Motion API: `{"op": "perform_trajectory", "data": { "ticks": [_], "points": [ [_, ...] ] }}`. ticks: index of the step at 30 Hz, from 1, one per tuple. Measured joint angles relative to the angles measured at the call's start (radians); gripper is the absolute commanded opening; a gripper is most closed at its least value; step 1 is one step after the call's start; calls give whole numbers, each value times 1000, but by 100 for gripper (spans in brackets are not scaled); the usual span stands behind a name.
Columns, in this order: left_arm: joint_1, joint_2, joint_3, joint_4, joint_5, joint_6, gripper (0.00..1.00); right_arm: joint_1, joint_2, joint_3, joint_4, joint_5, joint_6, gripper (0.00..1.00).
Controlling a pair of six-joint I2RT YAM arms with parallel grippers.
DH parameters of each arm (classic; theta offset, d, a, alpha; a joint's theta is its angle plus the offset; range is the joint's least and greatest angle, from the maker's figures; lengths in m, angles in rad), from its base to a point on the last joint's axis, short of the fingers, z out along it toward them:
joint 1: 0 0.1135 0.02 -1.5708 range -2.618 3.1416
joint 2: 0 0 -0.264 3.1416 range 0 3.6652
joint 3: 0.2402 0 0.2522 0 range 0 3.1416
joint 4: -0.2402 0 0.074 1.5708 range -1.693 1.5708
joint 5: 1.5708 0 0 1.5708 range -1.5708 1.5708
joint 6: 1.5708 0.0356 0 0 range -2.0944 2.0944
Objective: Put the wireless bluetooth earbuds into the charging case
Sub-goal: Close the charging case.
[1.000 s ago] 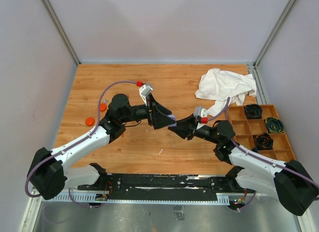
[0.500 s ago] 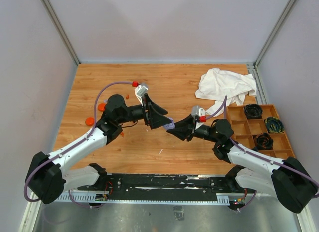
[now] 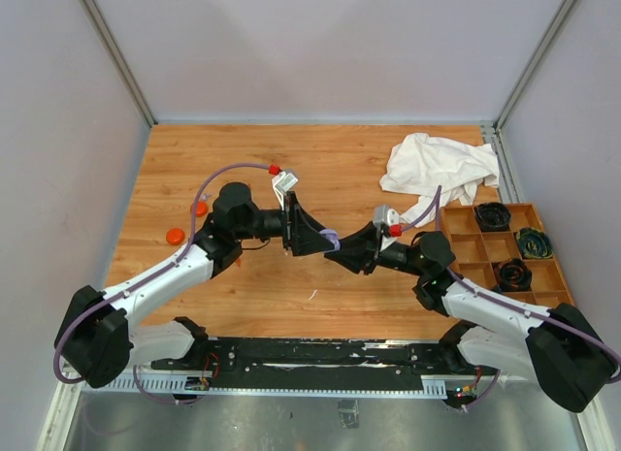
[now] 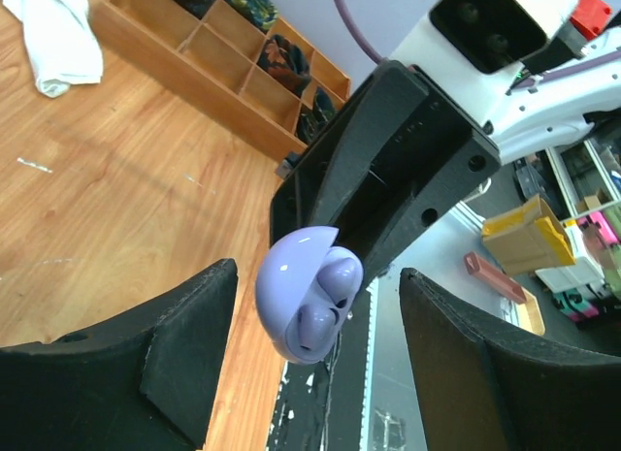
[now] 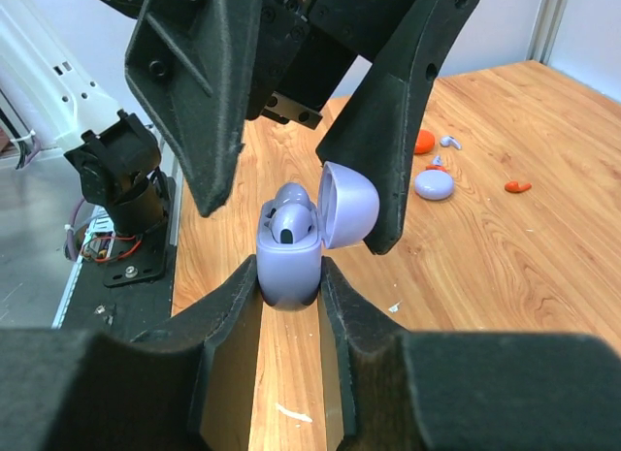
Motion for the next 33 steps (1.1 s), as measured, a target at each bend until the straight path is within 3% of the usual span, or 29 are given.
{"op": "perform_trajectory", "data": {
  "ticks": [10,21,27,33],
  "points": [
    [7,-30,-10,55,56,-7,65,-14,42,30,33,-69,29,5],
    [16,-89,-24,58,60,8,64,-25,90,63,45,-169,65,5],
    [20,-108,-24,57,60,15,65,-26,109,68,44,-193,79,6],
    [26,-139,-23,-9,1,43,73,-55,114,76,11,-189,91,5]
  ]
}}
